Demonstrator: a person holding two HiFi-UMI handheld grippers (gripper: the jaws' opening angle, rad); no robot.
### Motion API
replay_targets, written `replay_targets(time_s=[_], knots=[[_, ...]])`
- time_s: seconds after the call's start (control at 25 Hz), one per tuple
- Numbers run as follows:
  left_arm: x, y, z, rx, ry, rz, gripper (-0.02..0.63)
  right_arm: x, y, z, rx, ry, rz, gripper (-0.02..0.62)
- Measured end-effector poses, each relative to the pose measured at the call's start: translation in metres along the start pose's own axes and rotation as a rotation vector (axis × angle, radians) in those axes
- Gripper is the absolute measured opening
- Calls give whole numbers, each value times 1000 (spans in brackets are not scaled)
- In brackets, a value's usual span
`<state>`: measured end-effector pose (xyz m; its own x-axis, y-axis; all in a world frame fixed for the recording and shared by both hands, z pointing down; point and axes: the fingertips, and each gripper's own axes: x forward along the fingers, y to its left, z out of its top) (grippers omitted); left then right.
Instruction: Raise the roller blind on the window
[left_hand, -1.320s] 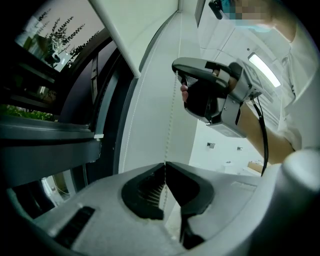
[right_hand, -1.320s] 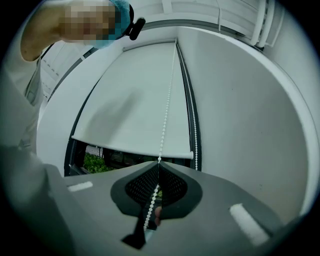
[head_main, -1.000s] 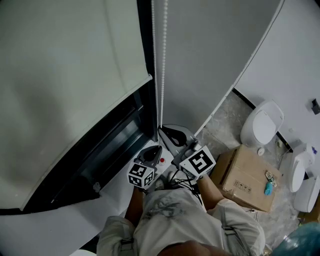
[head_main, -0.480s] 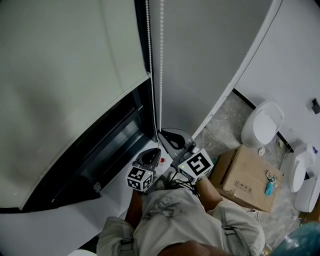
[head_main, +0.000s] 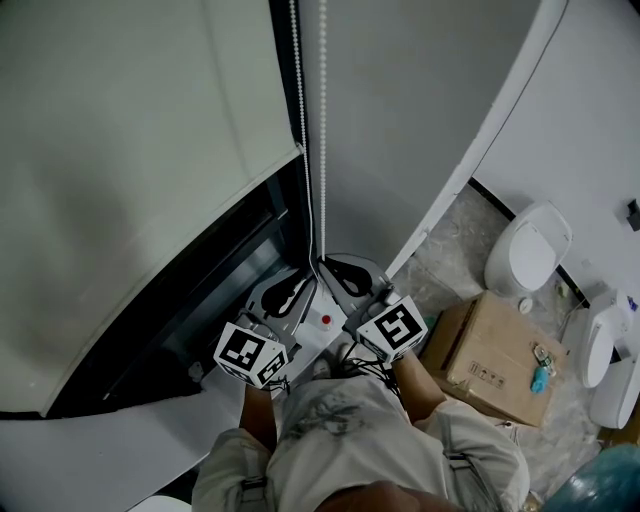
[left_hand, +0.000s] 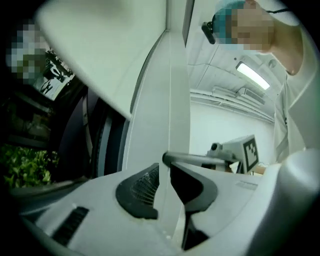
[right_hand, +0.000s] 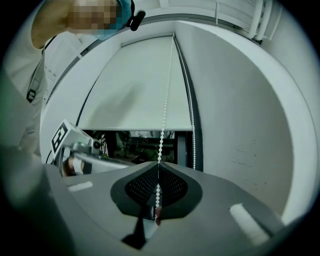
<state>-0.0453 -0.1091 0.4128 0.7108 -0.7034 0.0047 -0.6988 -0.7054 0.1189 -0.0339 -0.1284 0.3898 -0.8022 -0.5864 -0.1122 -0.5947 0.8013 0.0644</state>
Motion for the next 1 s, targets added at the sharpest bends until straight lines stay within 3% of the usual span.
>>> replay_targets(time_s=[0.4, 0.72, 0.88, 1.0], knots=[[28, -19, 117, 190, -155, -61, 83, -3, 1, -10, 22, 52, 0, 11], [42, -22, 156, 206, -219, -92, 80, -6, 1, -14, 18, 69, 0, 11], [43, -25, 167, 225, -231, -90, 20, -2, 3, -5, 4, 33, 3, 11], [43, -26, 168, 219, -232, -79, 12, -2, 2, 0, -4, -3, 3, 11]])
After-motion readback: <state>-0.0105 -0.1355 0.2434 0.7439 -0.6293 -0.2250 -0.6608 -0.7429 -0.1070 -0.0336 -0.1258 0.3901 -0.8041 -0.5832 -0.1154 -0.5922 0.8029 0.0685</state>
